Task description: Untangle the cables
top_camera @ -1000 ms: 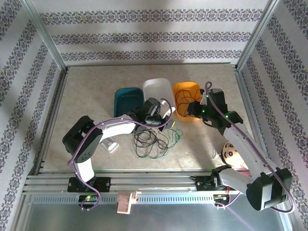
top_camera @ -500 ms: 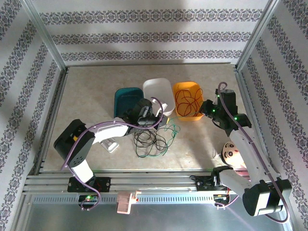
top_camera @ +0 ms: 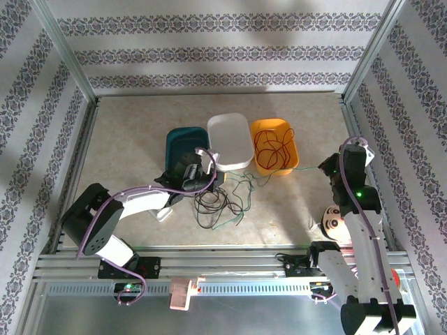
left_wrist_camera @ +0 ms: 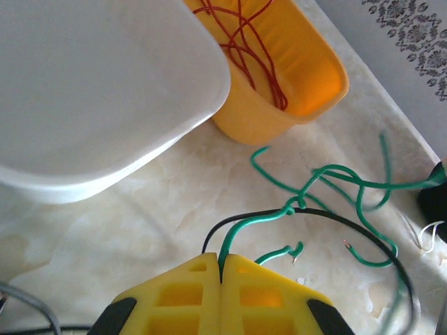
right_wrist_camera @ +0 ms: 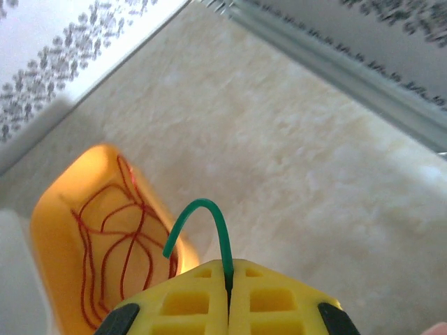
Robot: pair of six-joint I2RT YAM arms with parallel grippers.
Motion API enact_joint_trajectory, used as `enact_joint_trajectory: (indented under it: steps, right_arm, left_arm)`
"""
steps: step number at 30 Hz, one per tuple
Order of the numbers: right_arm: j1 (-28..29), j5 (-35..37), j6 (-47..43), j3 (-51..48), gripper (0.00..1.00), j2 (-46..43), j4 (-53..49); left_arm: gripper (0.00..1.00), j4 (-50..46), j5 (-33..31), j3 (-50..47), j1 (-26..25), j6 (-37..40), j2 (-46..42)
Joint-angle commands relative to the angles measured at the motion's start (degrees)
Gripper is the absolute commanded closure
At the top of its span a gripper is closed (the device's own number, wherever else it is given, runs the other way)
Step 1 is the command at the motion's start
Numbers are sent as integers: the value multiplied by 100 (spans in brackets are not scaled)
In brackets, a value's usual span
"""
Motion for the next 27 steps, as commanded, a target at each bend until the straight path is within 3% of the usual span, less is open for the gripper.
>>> enact_joint_trajectory:
  steps: [1,4,20,27]
  right_arm:
    - [-172,357,213,-176,100,-187,222]
    - [-188,72,119,-54,100,-101,341]
    - [-1032,1352,-322,767,100,-196,131]
    - [-811,-526,-243,699,100,-151,1044]
  left_arm:
    - [100,-42,-331,-183,122,-126,-269]
    - [100,-153,-444,-349,126,-119,-422]
    - [100,-602,-1397,-1387,298,-191,-968]
    - [100,-360,-1024,-1313,294,-198,-858]
